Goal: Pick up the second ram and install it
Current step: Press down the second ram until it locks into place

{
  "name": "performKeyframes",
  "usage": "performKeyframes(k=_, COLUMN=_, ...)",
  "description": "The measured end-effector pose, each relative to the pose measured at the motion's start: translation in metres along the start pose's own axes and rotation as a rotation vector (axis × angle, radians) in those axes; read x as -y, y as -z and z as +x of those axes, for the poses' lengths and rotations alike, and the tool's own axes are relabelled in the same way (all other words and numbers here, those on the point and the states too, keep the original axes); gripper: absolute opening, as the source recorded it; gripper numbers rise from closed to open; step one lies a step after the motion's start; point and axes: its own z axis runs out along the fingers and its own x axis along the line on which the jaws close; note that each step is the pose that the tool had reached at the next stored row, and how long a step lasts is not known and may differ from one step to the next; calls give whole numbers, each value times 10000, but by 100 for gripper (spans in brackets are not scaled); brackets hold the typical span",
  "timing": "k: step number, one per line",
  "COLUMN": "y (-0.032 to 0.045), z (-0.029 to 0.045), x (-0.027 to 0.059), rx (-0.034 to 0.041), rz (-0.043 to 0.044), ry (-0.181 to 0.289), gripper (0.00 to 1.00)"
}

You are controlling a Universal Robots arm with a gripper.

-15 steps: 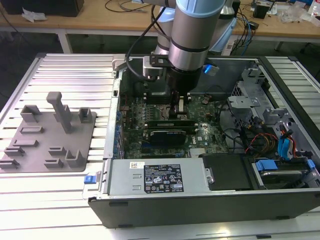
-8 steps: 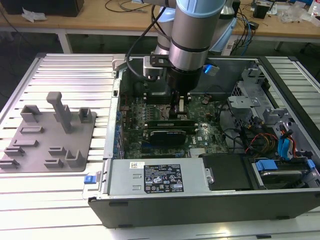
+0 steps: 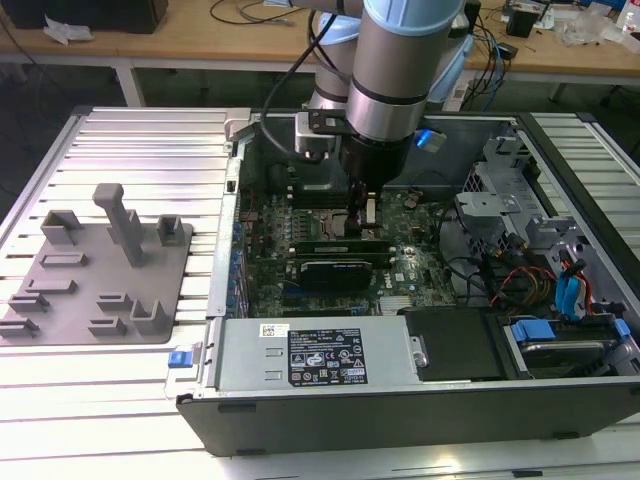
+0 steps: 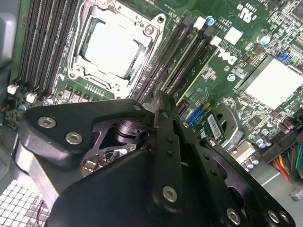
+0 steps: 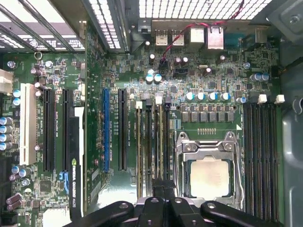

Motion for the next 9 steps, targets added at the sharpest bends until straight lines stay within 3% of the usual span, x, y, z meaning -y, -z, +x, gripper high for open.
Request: performKeyframes(k=9, y=11, z=-3, x=256, rx=0, rz=0, ry=0, gripper=8)
